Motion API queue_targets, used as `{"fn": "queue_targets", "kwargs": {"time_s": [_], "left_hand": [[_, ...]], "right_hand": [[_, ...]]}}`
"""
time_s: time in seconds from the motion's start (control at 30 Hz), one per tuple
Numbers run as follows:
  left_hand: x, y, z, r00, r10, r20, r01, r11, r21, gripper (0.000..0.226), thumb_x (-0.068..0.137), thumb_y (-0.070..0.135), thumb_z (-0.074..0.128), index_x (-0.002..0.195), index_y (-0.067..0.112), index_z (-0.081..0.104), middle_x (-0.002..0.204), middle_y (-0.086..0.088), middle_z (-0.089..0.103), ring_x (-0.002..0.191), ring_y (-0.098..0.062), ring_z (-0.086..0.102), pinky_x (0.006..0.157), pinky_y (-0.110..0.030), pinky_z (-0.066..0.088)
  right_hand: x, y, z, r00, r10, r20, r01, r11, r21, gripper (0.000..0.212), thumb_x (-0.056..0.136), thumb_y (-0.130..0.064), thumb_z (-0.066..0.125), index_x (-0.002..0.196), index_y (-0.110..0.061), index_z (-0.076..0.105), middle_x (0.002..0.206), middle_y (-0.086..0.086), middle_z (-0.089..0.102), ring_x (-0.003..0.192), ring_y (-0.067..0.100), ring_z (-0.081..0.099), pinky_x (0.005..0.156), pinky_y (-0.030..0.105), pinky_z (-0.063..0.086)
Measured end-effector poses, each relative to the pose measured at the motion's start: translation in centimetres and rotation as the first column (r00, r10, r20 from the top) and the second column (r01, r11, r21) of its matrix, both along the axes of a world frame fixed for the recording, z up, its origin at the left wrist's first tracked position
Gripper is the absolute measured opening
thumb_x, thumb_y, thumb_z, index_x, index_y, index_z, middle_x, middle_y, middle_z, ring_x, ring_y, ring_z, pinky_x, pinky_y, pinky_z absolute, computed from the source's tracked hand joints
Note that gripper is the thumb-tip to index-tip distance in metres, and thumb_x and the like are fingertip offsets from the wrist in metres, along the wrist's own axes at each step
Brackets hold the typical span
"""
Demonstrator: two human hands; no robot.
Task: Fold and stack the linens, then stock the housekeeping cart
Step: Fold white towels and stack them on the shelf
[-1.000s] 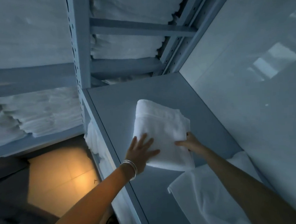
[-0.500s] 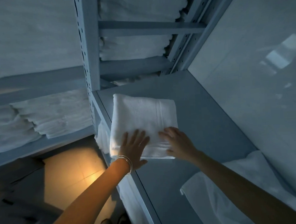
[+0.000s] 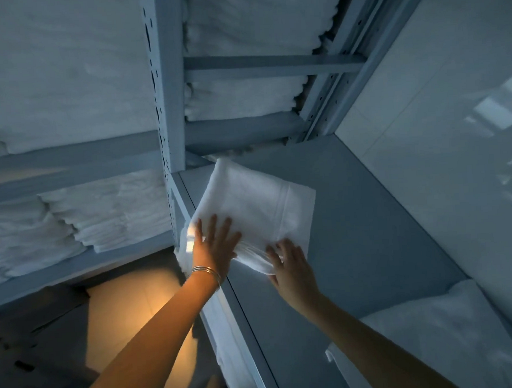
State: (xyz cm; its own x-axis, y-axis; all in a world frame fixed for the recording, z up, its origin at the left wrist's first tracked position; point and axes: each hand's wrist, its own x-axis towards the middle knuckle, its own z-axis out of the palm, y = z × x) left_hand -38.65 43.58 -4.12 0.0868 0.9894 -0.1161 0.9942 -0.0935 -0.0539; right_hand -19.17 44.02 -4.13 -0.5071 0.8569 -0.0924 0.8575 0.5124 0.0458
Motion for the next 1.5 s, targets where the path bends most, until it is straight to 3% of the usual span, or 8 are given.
{"fn": "queue_targets", "kwargs": {"time_s": [0.1, 0.17, 0.27, 0.57, 0.87, 1.2, 1.33, 1.5], "left_hand": [[0.5, 3.5, 0.1, 0.993, 0.118, 0.023, -0.118, 0.993, -0.007, 0.053, 0.099, 0.039, 0.038, 0.148, 0.033, 0.018, 0.159, -0.006, -0.004, 0.145, -0.034, -0.009, 0.110, -0.059, -0.011], [0.8, 4.6, 0.7, 0.982, 0.183, 0.055, -0.181, 0.983, -0.035, 0.052, 0.101, 0.038, 0.033, 0.149, 0.033, 0.014, 0.159, -0.009, -0.004, 0.144, -0.034, -0.011, 0.109, -0.061, -0.009], [1.7, 3.3, 2.3, 0.985, 0.153, 0.079, -0.145, 0.984, -0.108, 0.055, 0.101, 0.032, 0.028, 0.150, 0.032, 0.004, 0.159, -0.008, -0.007, 0.144, -0.032, -0.013, 0.113, -0.060, -0.005], [2.9, -7.1, 5.6, 0.933, -0.327, 0.151, 0.351, 0.919, -0.181, 0.051, 0.099, 0.026, 0.036, 0.147, 0.034, 0.022, 0.159, 0.003, 0.002, 0.146, -0.023, -0.004, 0.118, -0.047, 0.002], [12.1, -13.2, 7.6, 0.642, -0.753, 0.145, 0.767, 0.629, -0.130, 0.049, 0.099, 0.023, 0.035, 0.146, 0.032, 0.028, 0.158, 0.003, 0.010, 0.146, -0.022, 0.007, 0.118, -0.038, 0.011], [22.7, -19.2, 7.0, 0.361, -0.929, 0.076, 0.919, 0.341, -0.199, 0.058, 0.097, 0.023, 0.040, 0.150, 0.026, 0.016, 0.159, -0.004, 0.002, 0.146, -0.020, 0.008, 0.117, -0.035, 0.015], [26.9, -20.9, 5.4, 0.390, -0.919, 0.061, 0.903, 0.368, -0.219, 0.064, 0.097, 0.026, 0.042, 0.151, 0.021, 0.009, 0.159, -0.008, -0.002, 0.146, -0.021, 0.009, 0.115, -0.034, 0.018], [31.5, -25.4, 3.4, 0.305, -0.950, 0.059, 0.946, 0.296, -0.134, 0.062, 0.096, 0.024, 0.043, 0.150, 0.020, 0.013, 0.159, -0.006, -0.004, 0.146, -0.022, 0.009, 0.115, -0.035, 0.018]], "right_hand": [[-1.6, 4.2, 1.0, 0.988, -0.119, 0.102, 0.122, 0.992, -0.015, 0.067, 0.068, -0.019, 0.081, 0.128, -0.010, 0.052, 0.127, 0.017, 0.053, 0.123, 0.036, 0.044, 0.097, 0.044, 0.047], [-1.7, 5.0, 2.5, 0.979, -0.093, 0.183, 0.111, 0.990, -0.091, 0.064, 0.093, -0.022, 0.054, 0.147, -0.012, 0.023, 0.153, 0.013, 0.021, 0.142, 0.034, 0.019, 0.113, 0.047, 0.022], [-1.4, 3.0, 5.6, 0.979, -0.113, 0.173, 0.140, 0.978, -0.154, 0.063, 0.098, -0.024, 0.042, 0.151, -0.015, 0.009, 0.159, 0.008, 0.003, 0.146, 0.028, 0.005, 0.115, 0.044, 0.013], [6.6, -15.6, 7.7, 0.882, -0.471, -0.024, 0.447, 0.850, -0.278, 0.063, 0.095, -0.015, 0.044, 0.151, -0.014, 0.014, 0.156, 0.007, 0.017, 0.139, 0.024, 0.028, 0.112, 0.028, 0.021], [14.6, -33.5, 7.8, 0.557, -0.830, 0.031, 0.800, 0.526, -0.289, 0.068, 0.096, -0.018, 0.047, 0.151, -0.018, 0.007, 0.157, 0.006, 0.014, 0.142, 0.022, 0.022, 0.113, 0.030, 0.019], [20.8, -45.9, 8.1, 0.265, -0.963, 0.054, 0.935, 0.242, -0.260, 0.066, 0.094, -0.013, 0.047, 0.151, -0.023, 0.014, 0.155, 0.000, 0.020, 0.135, 0.023, 0.032, 0.106, 0.030, 0.032], [22.4, -47.4, 6.2, 0.254, -0.967, 0.032, 0.948, 0.242, -0.206, 0.065, 0.094, -0.012, 0.046, 0.150, -0.025, 0.017, 0.156, -0.002, 0.018, 0.138, 0.019, 0.027, 0.110, 0.029, 0.026], [24.3, -49.3, 4.6, 0.287, -0.958, 0.006, 0.956, 0.286, -0.067, 0.061, 0.092, -0.011, 0.049, 0.148, -0.021, 0.028, 0.156, 0.004, 0.022, 0.141, 0.023, 0.026, 0.113, 0.036, 0.025]]}}
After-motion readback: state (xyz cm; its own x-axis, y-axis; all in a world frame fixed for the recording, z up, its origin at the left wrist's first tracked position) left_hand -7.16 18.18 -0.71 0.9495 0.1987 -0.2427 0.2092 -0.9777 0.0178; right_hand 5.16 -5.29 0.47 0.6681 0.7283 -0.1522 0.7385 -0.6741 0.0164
